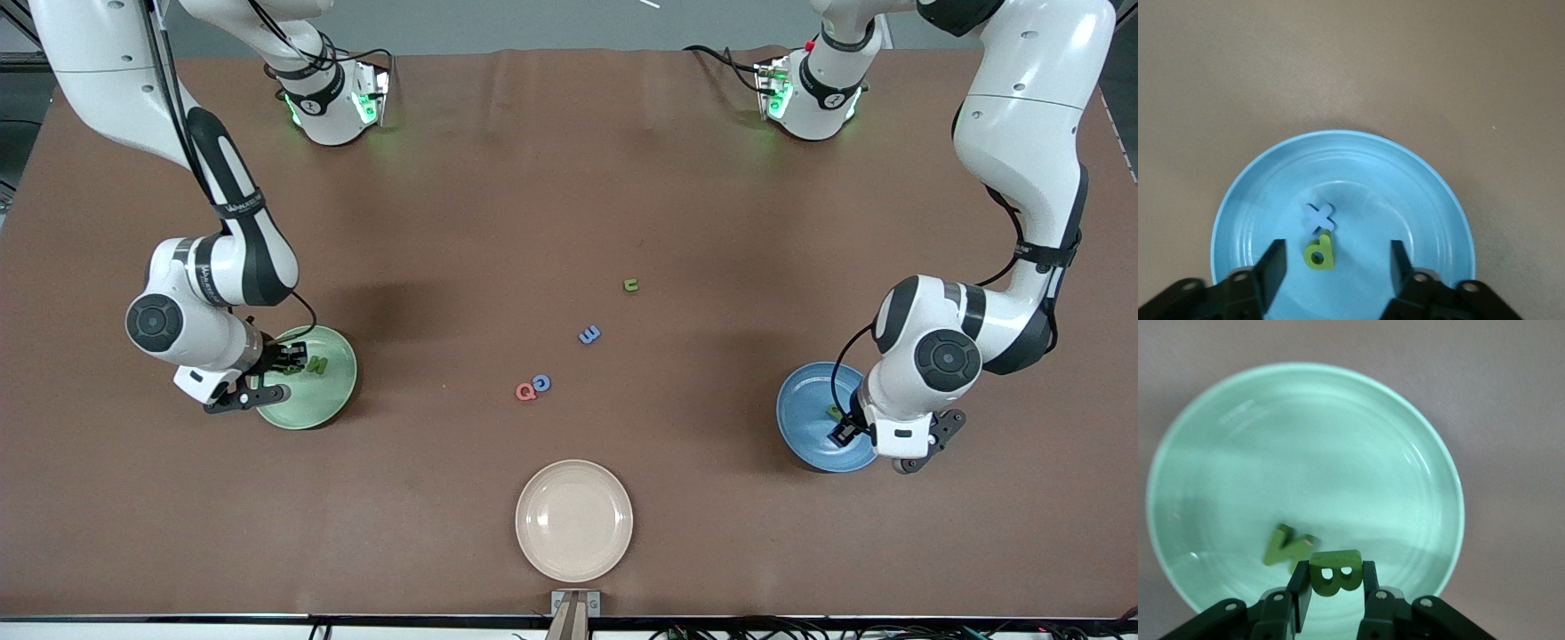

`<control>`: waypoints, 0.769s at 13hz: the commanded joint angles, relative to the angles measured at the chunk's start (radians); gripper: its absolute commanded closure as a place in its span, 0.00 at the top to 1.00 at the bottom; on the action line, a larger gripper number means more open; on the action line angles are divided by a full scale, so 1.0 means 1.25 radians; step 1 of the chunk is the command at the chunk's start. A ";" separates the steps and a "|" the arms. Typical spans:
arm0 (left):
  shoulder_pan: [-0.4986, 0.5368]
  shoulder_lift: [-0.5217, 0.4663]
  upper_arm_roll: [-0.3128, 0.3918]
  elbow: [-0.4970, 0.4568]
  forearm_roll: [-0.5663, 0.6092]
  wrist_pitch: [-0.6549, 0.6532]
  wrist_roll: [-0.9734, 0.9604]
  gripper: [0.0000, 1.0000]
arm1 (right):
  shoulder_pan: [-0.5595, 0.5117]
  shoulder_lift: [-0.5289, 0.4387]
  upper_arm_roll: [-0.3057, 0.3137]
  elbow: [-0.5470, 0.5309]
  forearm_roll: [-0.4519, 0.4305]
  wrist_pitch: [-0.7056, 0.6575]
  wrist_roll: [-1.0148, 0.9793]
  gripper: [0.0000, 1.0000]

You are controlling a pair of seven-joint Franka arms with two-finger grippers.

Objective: Sort upper and lower case letters into plates
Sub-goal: 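Drop the d in the blue plate while the right gripper drops B in green plate, then grasp the green u with the left gripper while the right grasps pink O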

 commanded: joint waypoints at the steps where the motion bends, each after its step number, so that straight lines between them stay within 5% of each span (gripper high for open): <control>1: -0.005 -0.029 -0.004 0.005 0.001 -0.023 0.005 1.00 | -0.031 -0.030 0.016 -0.024 0.009 0.007 -0.050 1.00; 3: 0.000 -0.039 -0.041 0.004 0.000 -0.045 0.004 1.00 | -0.014 -0.030 0.018 -0.005 0.010 -0.003 -0.019 1.00; 7: 0.002 -0.040 -0.160 -0.033 -0.002 -0.067 -0.057 1.00 | 0.145 -0.026 0.018 0.074 0.026 -0.035 0.349 1.00; 10: 0.003 -0.068 -0.235 -0.098 -0.001 -0.068 -0.132 1.00 | 0.269 0.064 0.018 0.202 0.027 -0.035 0.608 1.00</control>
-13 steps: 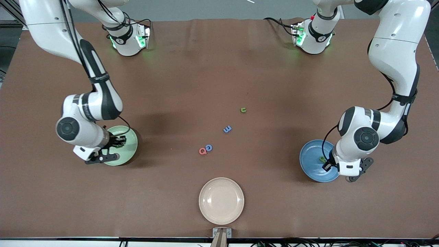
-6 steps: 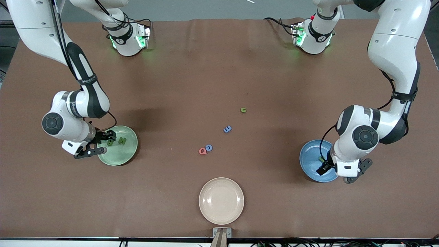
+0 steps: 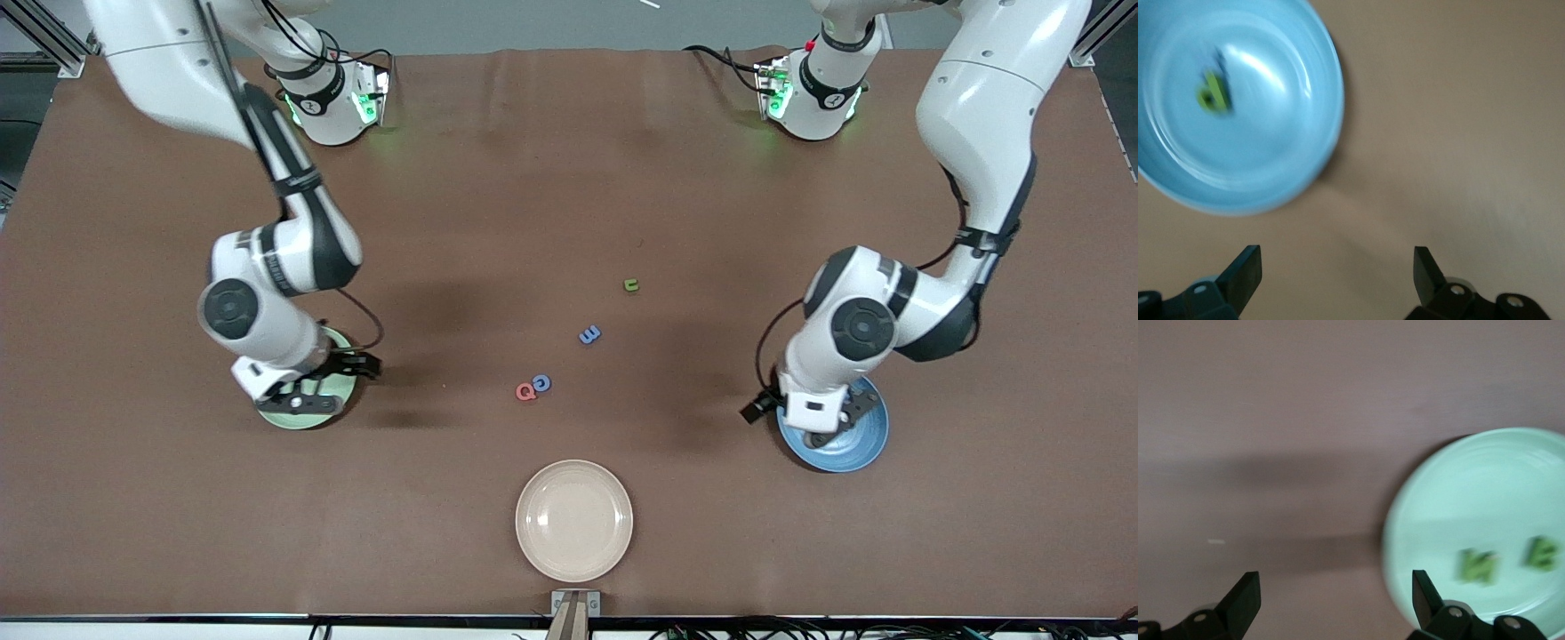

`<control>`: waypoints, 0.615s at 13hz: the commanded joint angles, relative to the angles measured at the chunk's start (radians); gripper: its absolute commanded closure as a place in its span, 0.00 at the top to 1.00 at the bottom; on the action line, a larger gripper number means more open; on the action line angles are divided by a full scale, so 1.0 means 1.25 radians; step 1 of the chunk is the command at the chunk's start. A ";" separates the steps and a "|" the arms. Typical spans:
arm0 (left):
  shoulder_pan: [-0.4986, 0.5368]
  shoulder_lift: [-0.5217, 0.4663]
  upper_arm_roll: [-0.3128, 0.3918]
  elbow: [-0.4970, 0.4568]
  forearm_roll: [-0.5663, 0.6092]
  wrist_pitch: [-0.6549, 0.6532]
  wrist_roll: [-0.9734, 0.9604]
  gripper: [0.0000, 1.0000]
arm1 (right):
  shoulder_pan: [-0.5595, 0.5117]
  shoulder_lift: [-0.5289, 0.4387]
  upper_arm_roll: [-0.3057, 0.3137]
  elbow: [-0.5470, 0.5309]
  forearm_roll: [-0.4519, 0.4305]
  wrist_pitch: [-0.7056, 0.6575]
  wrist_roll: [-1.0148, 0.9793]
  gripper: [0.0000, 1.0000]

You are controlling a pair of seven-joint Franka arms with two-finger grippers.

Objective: Sort upper and lower case letters into plates
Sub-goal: 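Grasp the green u with the left gripper while the right grasps pink O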

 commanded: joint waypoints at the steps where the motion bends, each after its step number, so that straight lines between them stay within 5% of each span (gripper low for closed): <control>1: 0.016 -0.059 -0.073 -0.090 -0.001 -0.004 -0.052 0.99 | 0.092 0.105 -0.009 0.138 0.011 -0.013 0.197 1.00; 5: 0.007 -0.115 -0.183 -0.294 0.011 0.162 -0.180 0.84 | 0.166 0.247 -0.010 0.319 0.002 -0.034 0.376 1.00; 8: -0.021 -0.109 -0.198 -0.377 0.076 0.223 -0.184 0.79 | 0.194 0.331 -0.012 0.423 0.000 -0.037 0.522 1.00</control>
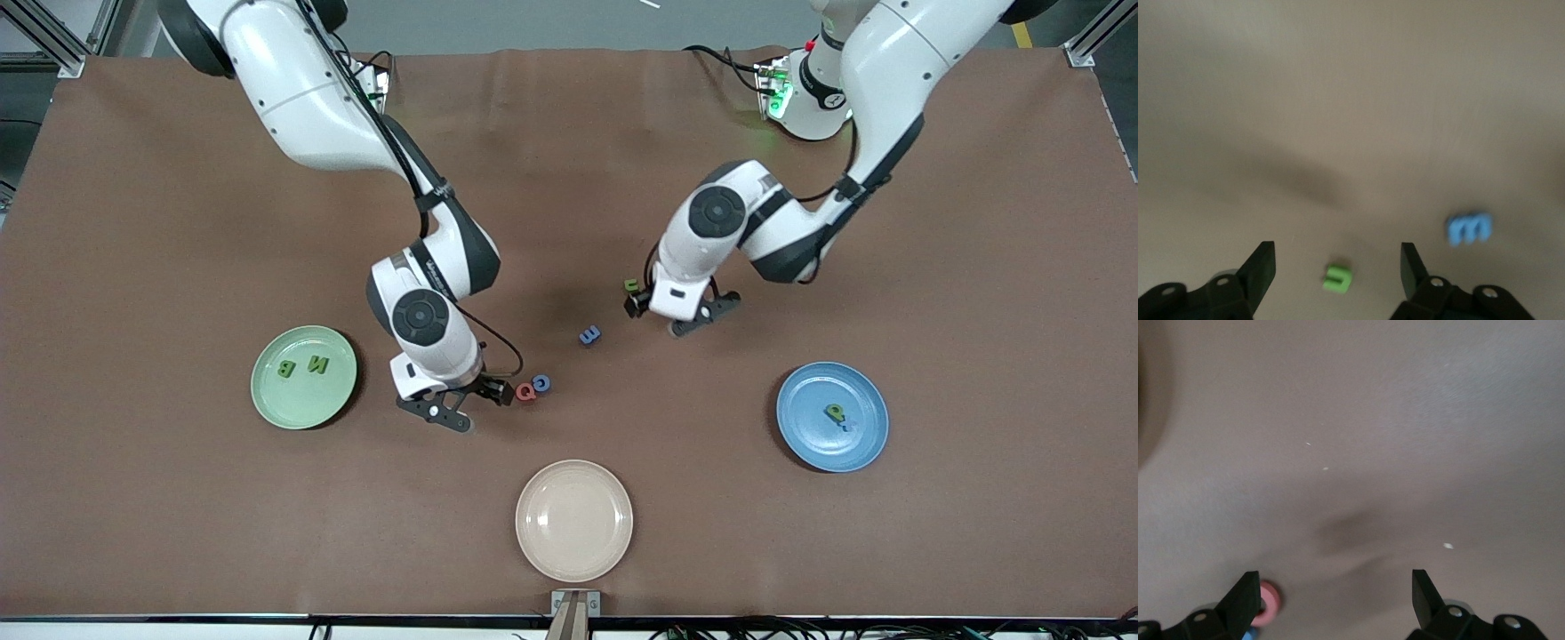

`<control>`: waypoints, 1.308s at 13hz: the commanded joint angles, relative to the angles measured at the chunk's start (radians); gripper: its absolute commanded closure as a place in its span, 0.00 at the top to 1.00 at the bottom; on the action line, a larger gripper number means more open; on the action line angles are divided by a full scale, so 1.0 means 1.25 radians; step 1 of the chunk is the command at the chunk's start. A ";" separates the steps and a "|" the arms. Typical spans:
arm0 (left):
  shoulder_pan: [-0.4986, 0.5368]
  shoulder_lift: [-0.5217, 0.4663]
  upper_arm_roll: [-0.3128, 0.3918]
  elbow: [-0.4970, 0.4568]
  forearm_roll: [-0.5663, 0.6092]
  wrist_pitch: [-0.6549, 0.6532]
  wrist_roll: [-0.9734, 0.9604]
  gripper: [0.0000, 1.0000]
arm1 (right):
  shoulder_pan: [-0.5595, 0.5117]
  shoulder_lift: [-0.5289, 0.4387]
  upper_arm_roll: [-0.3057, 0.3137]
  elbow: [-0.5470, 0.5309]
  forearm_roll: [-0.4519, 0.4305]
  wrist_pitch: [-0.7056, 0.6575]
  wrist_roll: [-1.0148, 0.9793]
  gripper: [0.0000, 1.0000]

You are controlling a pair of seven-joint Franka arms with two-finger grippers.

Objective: Sort upper and lower case letters into plates
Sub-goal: 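Grasp the green u with the left gripper while the right grasps pink O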

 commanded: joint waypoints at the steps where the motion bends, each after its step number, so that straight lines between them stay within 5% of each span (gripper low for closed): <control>1: -0.024 -0.013 -0.003 -0.067 0.059 0.038 -0.029 0.76 | 0.033 0.082 -0.011 0.118 -0.001 -0.023 0.143 1.00; 7: -0.077 0.052 0.002 -0.053 0.208 0.055 -0.143 0.75 | 0.079 0.134 -0.016 0.148 -0.010 -0.007 0.193 1.00; 11: -0.078 0.113 0.005 0.004 0.267 0.056 -0.144 0.68 | 0.095 0.132 -0.016 0.145 -0.025 -0.008 0.191 0.83; 14: -0.079 0.133 0.016 0.021 0.268 0.055 -0.143 0.64 | 0.095 0.130 -0.015 0.142 -0.055 -0.008 0.181 0.60; 17: -0.079 0.135 0.020 0.020 0.267 0.049 -0.145 0.54 | 0.086 0.121 -0.014 0.141 -0.054 -0.012 0.155 0.02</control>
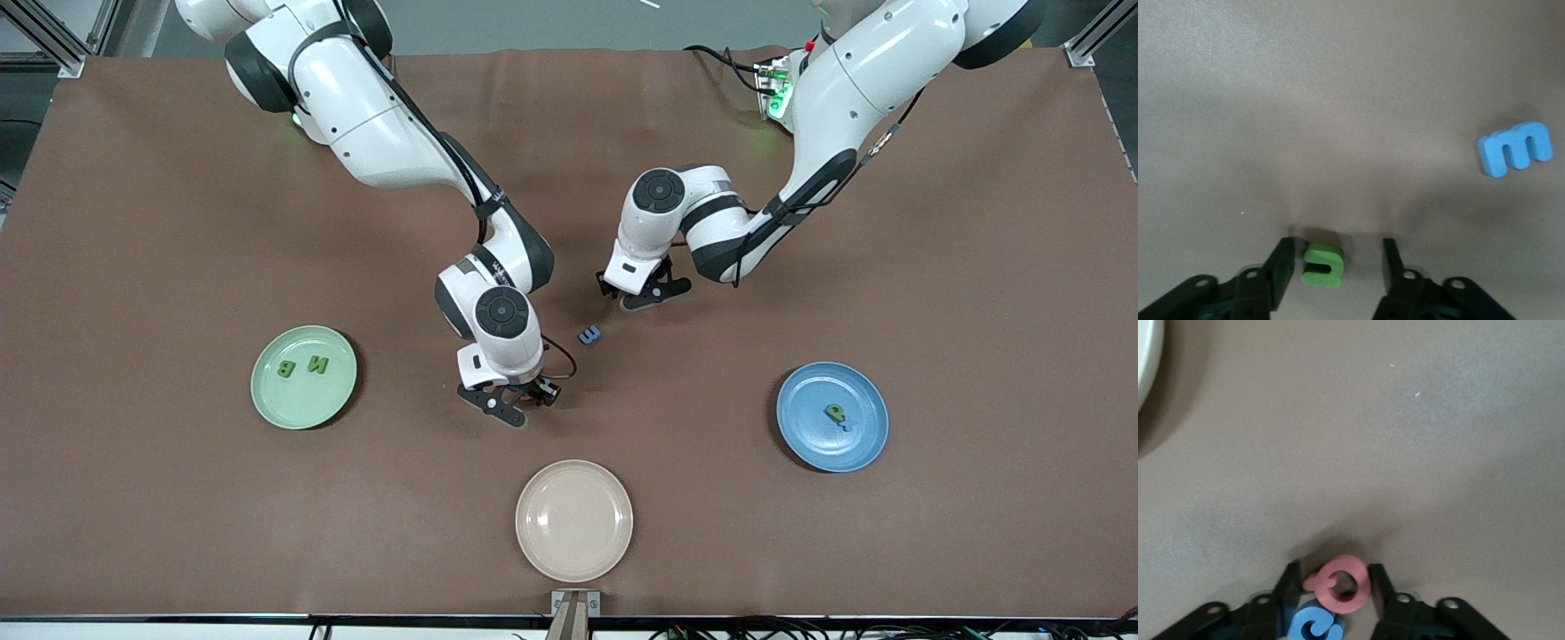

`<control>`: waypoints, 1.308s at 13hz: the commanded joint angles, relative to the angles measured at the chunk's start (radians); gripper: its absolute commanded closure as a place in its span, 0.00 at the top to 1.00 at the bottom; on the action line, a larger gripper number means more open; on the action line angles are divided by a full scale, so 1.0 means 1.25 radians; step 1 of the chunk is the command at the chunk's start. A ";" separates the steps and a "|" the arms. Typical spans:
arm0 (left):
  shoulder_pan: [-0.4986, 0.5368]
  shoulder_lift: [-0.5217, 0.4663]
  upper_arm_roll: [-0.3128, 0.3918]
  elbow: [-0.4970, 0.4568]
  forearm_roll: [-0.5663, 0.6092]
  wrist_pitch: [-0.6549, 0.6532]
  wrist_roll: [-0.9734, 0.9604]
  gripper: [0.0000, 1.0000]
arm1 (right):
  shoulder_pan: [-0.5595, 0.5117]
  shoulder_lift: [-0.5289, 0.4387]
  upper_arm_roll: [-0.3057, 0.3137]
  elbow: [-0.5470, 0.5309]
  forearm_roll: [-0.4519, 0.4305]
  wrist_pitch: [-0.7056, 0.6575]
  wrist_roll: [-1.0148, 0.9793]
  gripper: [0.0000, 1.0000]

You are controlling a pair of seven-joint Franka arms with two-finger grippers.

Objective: Sort upper and lower case letters into plates
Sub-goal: 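Grasp the green u with the left gripper while the right grasps pink O, then drop the u in the blue plate while the right gripper drops O in green plate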

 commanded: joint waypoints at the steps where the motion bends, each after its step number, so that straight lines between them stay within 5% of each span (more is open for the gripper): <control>1: -0.002 0.011 0.002 0.008 0.018 -0.004 -0.010 0.51 | -0.008 -0.007 -0.004 -0.007 -0.010 -0.006 -0.017 0.00; 5: -0.001 0.011 0.002 -0.001 0.008 -0.008 -0.013 0.45 | -0.086 -0.099 0.000 -0.054 -0.003 -0.122 -0.167 0.00; 10: -0.007 0.007 0.002 0.002 0.007 -0.026 -0.011 0.02 | -0.257 -0.318 0.001 -0.346 -0.001 -0.084 -0.516 0.00; 14: 0.010 -0.015 -0.001 0.111 -0.004 -0.179 -0.004 0.00 | -0.344 -0.418 0.000 -0.539 -0.003 0.019 -0.687 0.00; 17: 0.064 -0.014 0.000 0.222 -0.007 -0.285 0.056 0.00 | -0.375 -0.418 0.000 -0.602 -0.003 0.086 -0.727 0.01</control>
